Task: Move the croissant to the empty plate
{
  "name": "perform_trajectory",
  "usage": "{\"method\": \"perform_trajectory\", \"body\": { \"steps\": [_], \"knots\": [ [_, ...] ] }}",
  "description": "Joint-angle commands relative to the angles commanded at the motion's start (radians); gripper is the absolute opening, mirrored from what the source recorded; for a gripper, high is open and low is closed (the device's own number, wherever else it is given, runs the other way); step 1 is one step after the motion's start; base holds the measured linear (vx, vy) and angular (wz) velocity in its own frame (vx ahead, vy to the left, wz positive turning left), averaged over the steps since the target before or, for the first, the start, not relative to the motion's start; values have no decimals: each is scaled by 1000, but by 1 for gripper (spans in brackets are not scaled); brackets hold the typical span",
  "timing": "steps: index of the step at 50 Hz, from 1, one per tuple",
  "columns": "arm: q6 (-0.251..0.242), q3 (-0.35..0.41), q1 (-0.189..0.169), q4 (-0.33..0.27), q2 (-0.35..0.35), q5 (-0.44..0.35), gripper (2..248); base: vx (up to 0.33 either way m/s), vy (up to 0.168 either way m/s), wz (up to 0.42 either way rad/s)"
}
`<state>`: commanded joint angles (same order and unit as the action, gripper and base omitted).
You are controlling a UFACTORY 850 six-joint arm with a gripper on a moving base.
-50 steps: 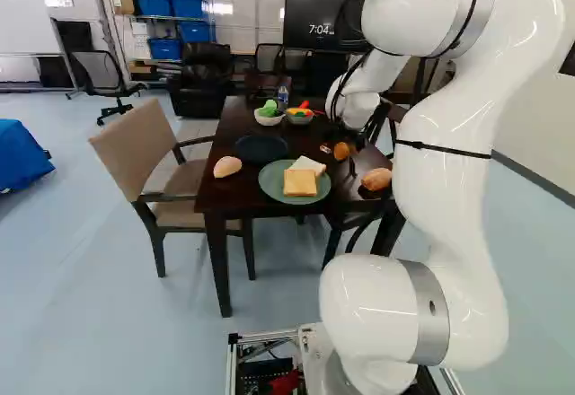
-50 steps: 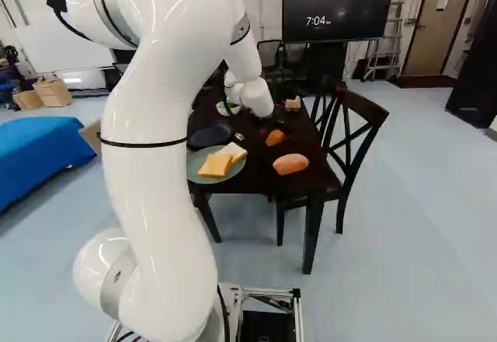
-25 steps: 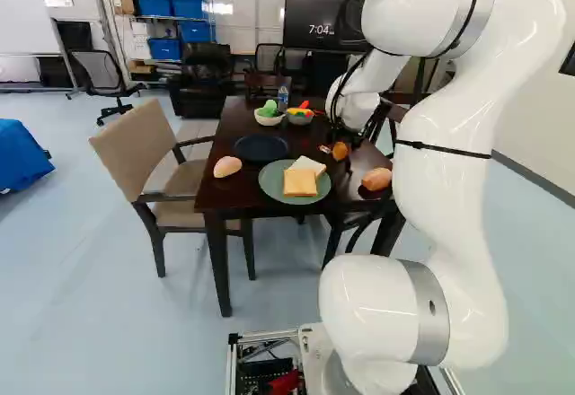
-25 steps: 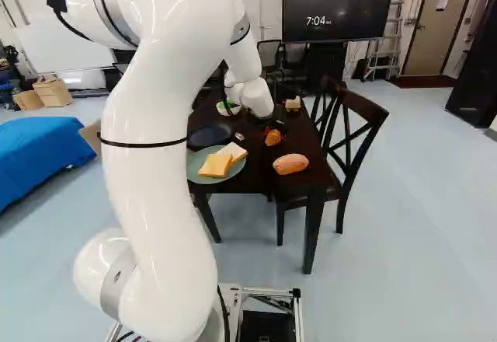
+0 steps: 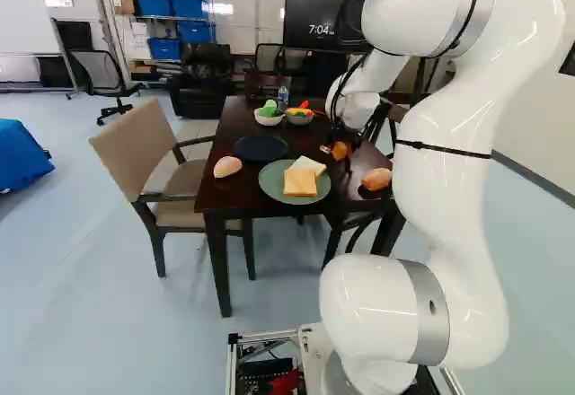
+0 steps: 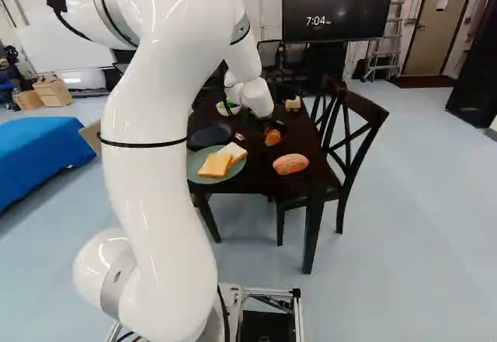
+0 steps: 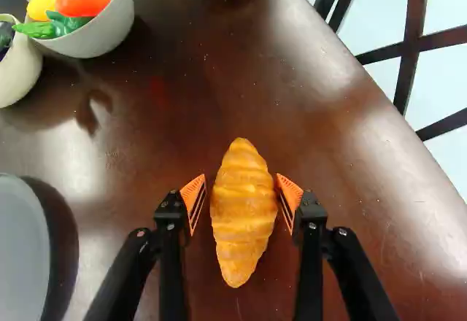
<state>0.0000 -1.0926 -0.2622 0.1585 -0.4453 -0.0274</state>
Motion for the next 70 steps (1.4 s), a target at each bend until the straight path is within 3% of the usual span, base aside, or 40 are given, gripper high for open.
{"method": "perform_trajectory", "body": {
  "steps": [70],
  "knots": [
    [0,2,0,0,7,0,152,0,0,0]
  ]
}}
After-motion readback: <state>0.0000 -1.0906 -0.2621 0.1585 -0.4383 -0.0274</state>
